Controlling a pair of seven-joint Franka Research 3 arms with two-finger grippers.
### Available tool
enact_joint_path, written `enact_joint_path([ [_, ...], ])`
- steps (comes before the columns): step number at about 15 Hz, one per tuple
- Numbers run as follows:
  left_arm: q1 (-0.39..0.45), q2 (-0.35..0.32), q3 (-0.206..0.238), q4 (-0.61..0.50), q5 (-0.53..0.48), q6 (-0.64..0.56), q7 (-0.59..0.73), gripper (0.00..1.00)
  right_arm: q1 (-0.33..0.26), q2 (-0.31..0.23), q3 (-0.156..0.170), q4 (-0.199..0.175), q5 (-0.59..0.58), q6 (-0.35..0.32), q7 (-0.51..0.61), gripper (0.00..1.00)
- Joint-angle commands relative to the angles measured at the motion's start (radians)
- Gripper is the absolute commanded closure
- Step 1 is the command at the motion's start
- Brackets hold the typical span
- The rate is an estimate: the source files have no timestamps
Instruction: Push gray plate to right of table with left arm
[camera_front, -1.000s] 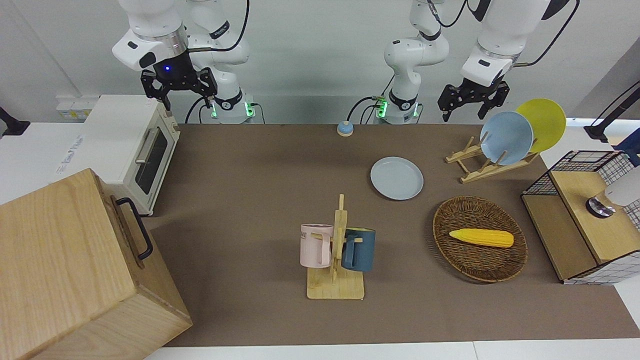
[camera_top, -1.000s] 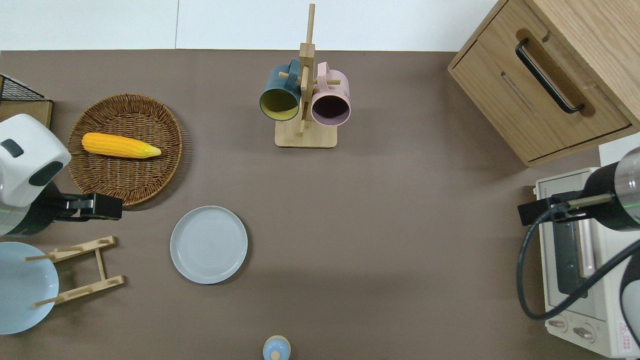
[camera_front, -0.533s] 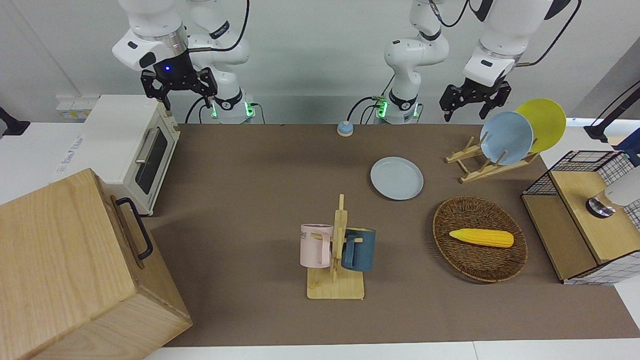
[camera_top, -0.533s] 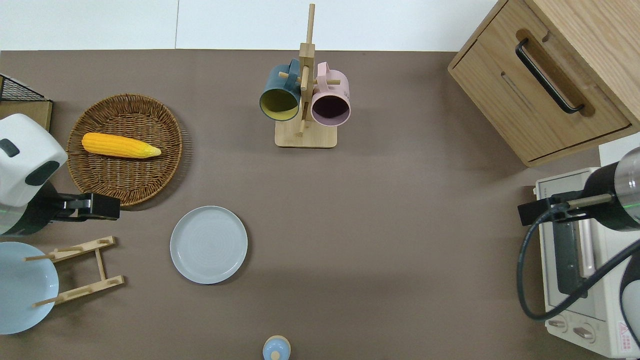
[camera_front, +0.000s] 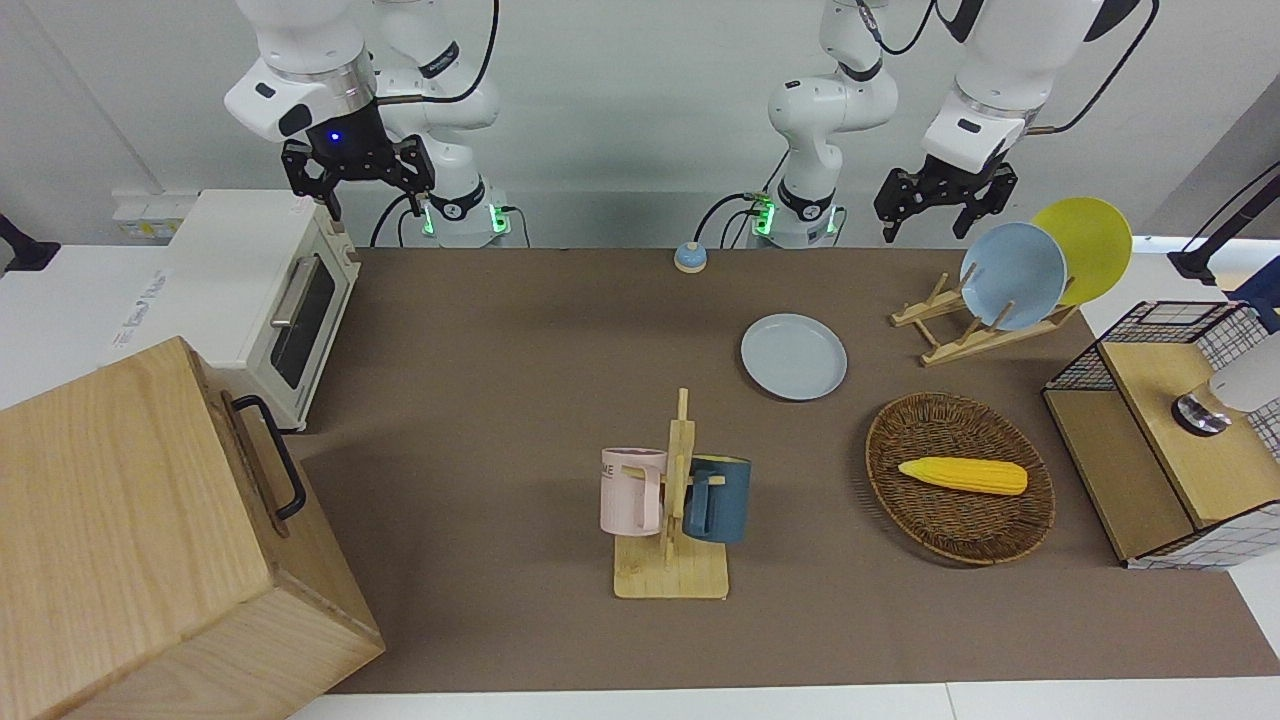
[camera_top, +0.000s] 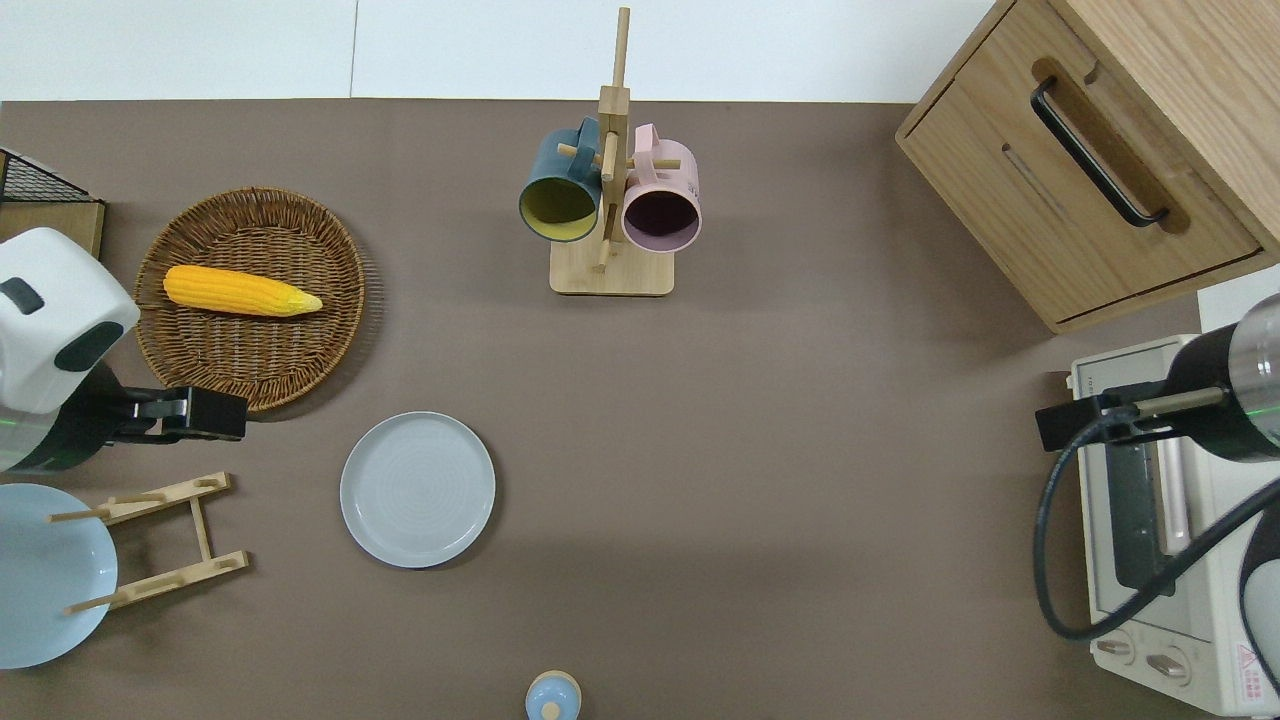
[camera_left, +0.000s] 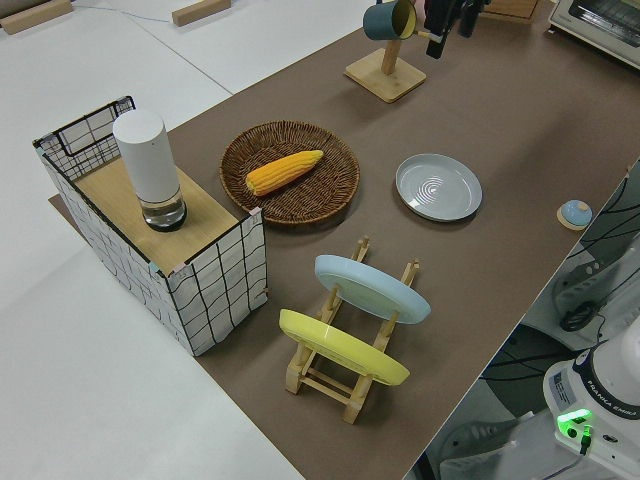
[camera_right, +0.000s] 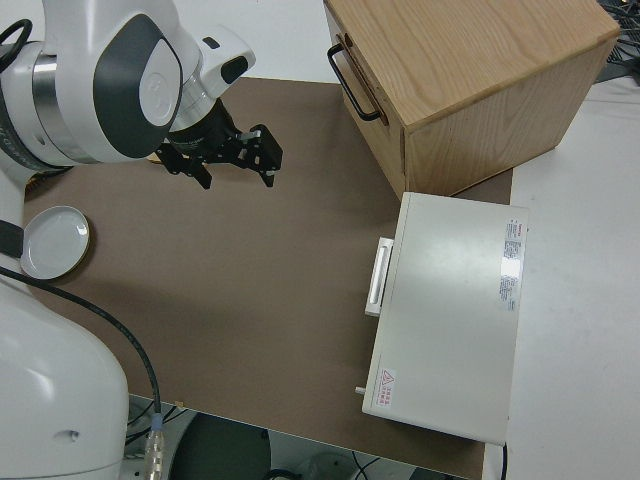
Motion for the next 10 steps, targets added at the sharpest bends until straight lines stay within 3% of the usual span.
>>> enact_joint_path([
  [1,-0.005,-0.001,0.011,0.008,-0.036,-0.020,-0.017,0.01,-0.008,-0.010,0.005,-0.004,-0.001,-0.012,-0.008,0.005],
  [5,0.004,-0.007,0.014,-0.002,-0.059,-0.013,-0.050,0.04,-0.008,-0.010,0.005,-0.004,0.001,-0.012,-0.008,0.005],
  [10,0.015,-0.047,0.037,-0.133,-0.069,0.066,-0.047,0.08,-0.008,-0.010,0.005,-0.004,0.001,-0.012,-0.008,0.005],
])
